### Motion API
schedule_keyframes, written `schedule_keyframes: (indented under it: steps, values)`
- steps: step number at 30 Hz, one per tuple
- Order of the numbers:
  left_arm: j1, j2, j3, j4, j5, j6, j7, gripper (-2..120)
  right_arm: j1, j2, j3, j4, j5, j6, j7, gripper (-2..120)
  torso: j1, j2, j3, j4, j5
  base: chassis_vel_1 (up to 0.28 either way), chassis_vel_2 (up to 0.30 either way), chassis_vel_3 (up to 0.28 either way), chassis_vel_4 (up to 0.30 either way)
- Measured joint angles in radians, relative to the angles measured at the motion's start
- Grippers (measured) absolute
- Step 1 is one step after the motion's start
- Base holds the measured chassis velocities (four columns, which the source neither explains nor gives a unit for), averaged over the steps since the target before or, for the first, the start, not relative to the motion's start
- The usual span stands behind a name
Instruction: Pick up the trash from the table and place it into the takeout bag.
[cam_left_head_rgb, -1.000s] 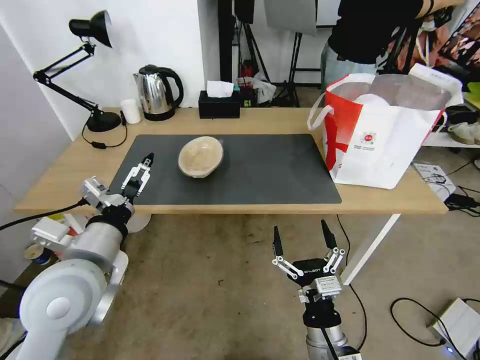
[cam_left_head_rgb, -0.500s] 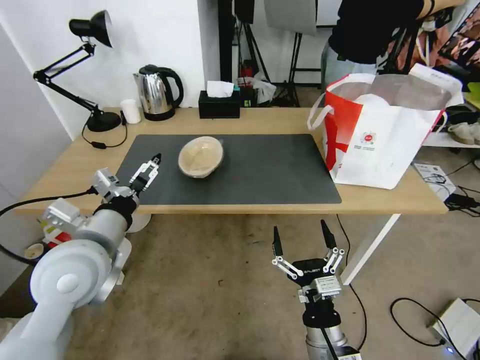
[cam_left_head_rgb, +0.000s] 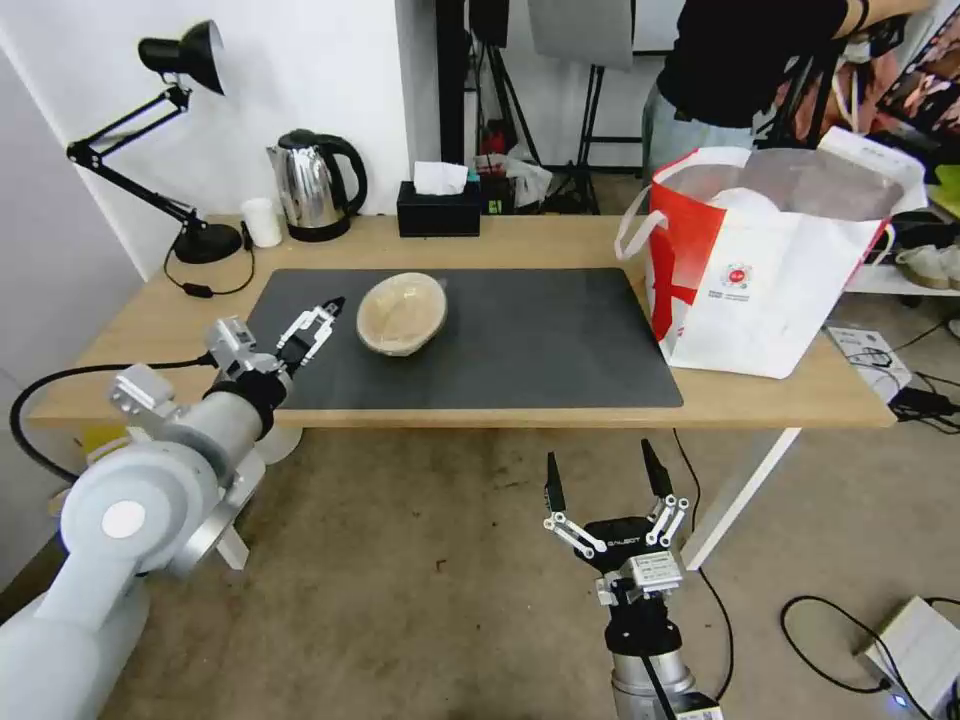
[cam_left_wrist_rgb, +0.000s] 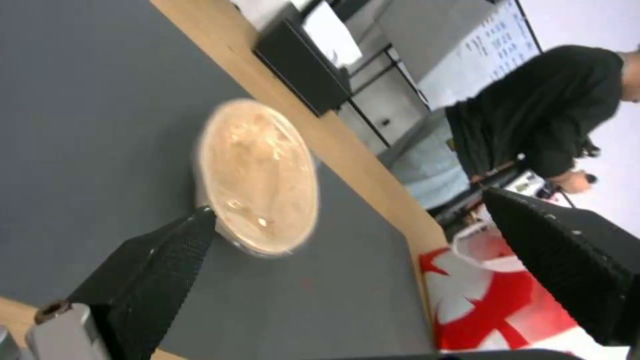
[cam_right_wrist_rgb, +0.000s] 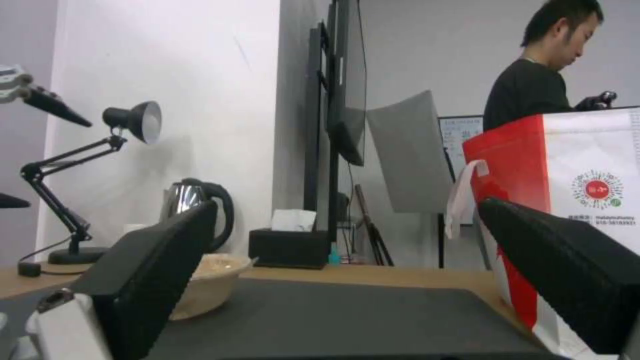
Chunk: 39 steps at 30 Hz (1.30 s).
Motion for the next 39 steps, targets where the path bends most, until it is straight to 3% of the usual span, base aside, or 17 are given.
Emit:
schedule_keyframes:
  steps: [8, 25, 39]
  values:
    - [-0.055, -0.001, 0.033, 0.032, -0.041, 0.022, -0.016, 100, 0.0, 0.0, 0.0, 0.0, 0.0, 0.0, 0.0, 100, 0.0, 0.0, 0.0, 0.0, 0.0, 0.0, 0.0, 0.0, 0.0]
    - [-0.075, 0.034, 0.032, 0.096, 0.026, 0.024, -0.052, 100, 0.0, 0.0, 0.0, 0.0, 0.001, 0.0, 0.0, 100, 0.0, 0.0, 0.0, 0.0001, 0.0001, 0.0, 0.0, 0.0, 0.0]
    - [-0.157, 0.021, 0.124, 0.213, 0.039, 0.03, -0.051, 100, 0.0, 0.0, 0.0, 0.0, 0.001, 0.0, 0.0, 100, 0.0, 0.0, 0.0, 0.0001, 0.0004, 0.0, 0.0, 0.0, 0.0]
